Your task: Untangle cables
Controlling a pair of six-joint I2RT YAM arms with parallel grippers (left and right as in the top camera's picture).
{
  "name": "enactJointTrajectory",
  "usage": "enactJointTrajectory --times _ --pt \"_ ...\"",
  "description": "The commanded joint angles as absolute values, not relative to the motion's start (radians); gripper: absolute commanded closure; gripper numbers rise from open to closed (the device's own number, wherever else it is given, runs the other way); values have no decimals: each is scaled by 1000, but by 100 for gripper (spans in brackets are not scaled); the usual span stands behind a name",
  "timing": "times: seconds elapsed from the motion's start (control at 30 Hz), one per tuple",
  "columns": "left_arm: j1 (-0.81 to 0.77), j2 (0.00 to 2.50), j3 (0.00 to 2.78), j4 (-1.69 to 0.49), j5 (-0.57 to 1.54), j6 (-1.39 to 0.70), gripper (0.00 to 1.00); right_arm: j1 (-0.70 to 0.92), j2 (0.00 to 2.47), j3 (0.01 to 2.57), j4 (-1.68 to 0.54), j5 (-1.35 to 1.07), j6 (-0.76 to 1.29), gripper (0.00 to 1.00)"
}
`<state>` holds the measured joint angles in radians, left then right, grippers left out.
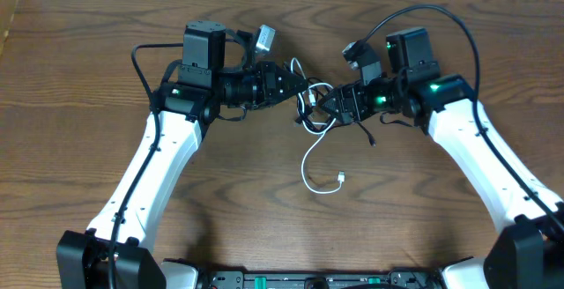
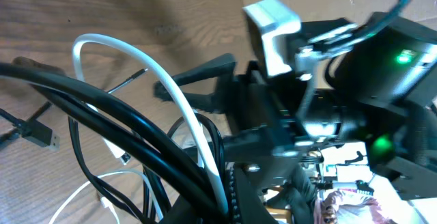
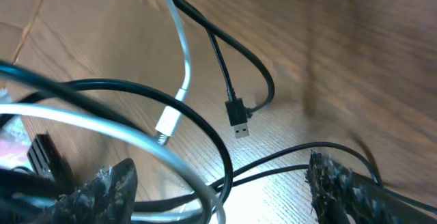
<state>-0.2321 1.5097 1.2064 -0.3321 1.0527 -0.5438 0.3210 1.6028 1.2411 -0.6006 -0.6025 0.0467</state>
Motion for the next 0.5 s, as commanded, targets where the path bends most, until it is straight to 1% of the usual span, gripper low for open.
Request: enactJointTrajectory --times 0.0,0.1,0.13,0.2,0.27,0.3,0.37,0.4,0.43,0.47 --pt "-233 1509 1214 -324 1085 -583 93 344 1652 1247 -582 -612 22 26" --pt "-233 1509 1214 -326 1085 -586 93 360 1708 1247 -537 -565 66 33" --pt "-233 1509 1214 -328 1085 -586 92 365 1729 1247 -517 -539 93 37" --pt "-233 1509 1214 -335 1085 -586 93 374 1773 1247 -485 -463 165 50" --pt "-233 1509 1214 -335 1085 -585 93 374 1805 1247 -474 -384 224 73" --pt "-233 1509 1214 -335 1085 -585 93 374 1814 1247 -474 -355 247 80" --pt "-233 1509 1214 -335 1081 -570 93 360 1817 1247 -479 -339 269 92" --pt "-233 1509 1214 -335 1072 -551 93 348 1812 1247 -480 -345 270 96" --pt "-233 1509 1214 -339 1058 -532 92 337 1804 1247 -484 -353 270 99" --pt "-233 1509 1214 -350 1031 -515 92 326 1792 1247 -490 -363 270 99"
